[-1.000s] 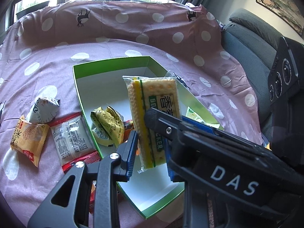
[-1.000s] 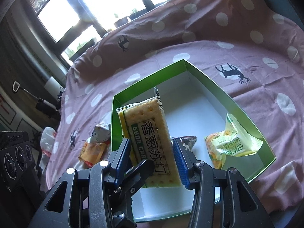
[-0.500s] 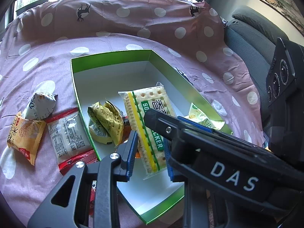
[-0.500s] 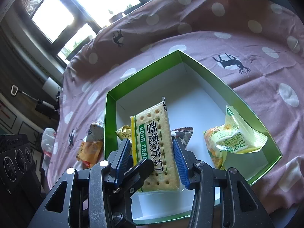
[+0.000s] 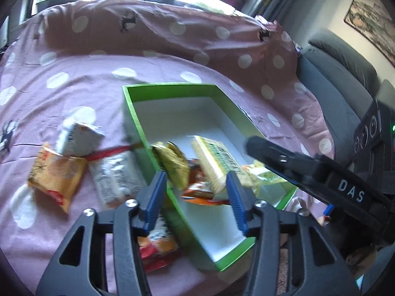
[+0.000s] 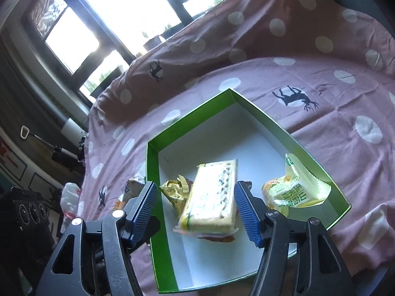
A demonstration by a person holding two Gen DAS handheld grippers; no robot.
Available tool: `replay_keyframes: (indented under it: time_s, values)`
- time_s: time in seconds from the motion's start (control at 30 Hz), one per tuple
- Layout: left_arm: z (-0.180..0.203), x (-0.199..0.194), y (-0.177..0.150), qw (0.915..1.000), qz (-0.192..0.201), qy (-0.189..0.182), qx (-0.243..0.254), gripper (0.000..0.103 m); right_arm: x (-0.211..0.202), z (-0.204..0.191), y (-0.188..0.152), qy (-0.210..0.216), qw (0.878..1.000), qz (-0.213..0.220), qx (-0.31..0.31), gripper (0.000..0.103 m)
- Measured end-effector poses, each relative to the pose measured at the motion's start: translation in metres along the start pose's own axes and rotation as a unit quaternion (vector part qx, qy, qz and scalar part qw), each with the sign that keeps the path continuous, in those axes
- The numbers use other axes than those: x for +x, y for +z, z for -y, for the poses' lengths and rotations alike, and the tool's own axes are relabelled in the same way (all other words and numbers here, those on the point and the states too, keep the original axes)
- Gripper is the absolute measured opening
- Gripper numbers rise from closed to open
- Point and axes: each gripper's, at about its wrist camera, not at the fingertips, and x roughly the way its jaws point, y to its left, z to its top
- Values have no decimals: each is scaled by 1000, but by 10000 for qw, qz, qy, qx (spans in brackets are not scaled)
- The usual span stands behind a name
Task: Organize snacks
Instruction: 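Open the right gripper to drop the soda cracker pack into the box, then move the right gripper back to the yellow rice-cracker bag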
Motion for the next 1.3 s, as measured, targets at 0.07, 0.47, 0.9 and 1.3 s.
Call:
replay_keyframes:
  time_s: [0.07, 0.47, 0.9, 1.3]
  values:
    - [-16, -15, 2, 9998, 115, 59, -146, 60, -2, -3, 1, 49, 10000, 23, 12, 66]
    - [-119, -68, 6, 9902, 319, 1262, -508, 71, 31, -74, -16, 625, 9959, -643, -106, 67]
    - [-193, -4, -12, 9902, -403, 511, -1234, 69, 158, -138, -55, 405, 9830, -1786, 153, 67]
    - [-190, 11, -13, 9907, -495, 422, -1192, 56, 196, -152, -61, 95, 9802, -1966, -214, 67]
